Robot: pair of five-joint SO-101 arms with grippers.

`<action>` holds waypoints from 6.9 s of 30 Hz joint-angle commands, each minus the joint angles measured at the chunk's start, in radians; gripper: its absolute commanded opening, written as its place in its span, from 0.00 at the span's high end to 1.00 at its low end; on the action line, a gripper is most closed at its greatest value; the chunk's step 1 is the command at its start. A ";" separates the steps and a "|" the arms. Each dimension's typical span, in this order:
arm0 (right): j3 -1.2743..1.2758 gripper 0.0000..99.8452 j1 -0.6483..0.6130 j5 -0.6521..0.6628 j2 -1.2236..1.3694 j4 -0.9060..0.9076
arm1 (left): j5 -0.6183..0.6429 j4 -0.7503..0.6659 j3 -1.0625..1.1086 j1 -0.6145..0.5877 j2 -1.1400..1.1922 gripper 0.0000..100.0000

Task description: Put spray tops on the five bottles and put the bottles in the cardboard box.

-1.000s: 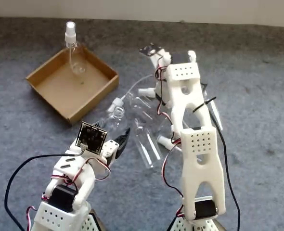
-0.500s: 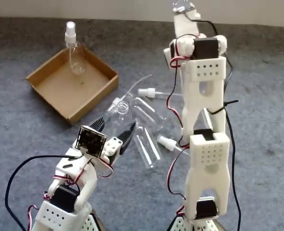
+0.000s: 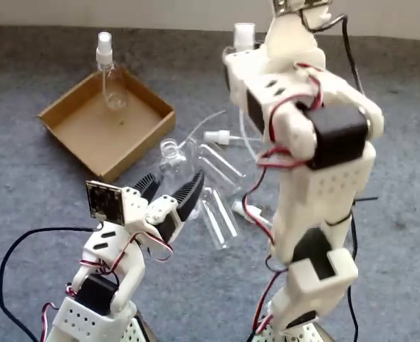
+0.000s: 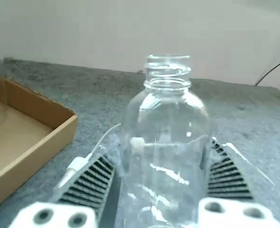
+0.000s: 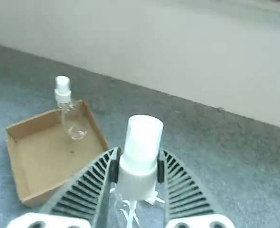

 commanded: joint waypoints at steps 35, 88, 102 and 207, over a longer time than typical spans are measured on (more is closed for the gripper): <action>0.535 0.97 -0.073 -0.074 -0.731 -0.107 | -0.212 -0.132 0.021 0.392 -0.007 0.92; 1.208 0.97 -0.073 -0.074 -1.101 -0.558 | -0.213 -0.069 0.022 0.481 -0.008 0.92; 1.213 0.97 -0.200 -0.069 -1.101 -0.461 | -0.213 -0.071 0.022 0.481 -0.008 0.92; 1.523 0.75 -0.228 0.133 -1.150 -0.346 | -0.207 -0.146 0.021 0.295 -0.008 0.92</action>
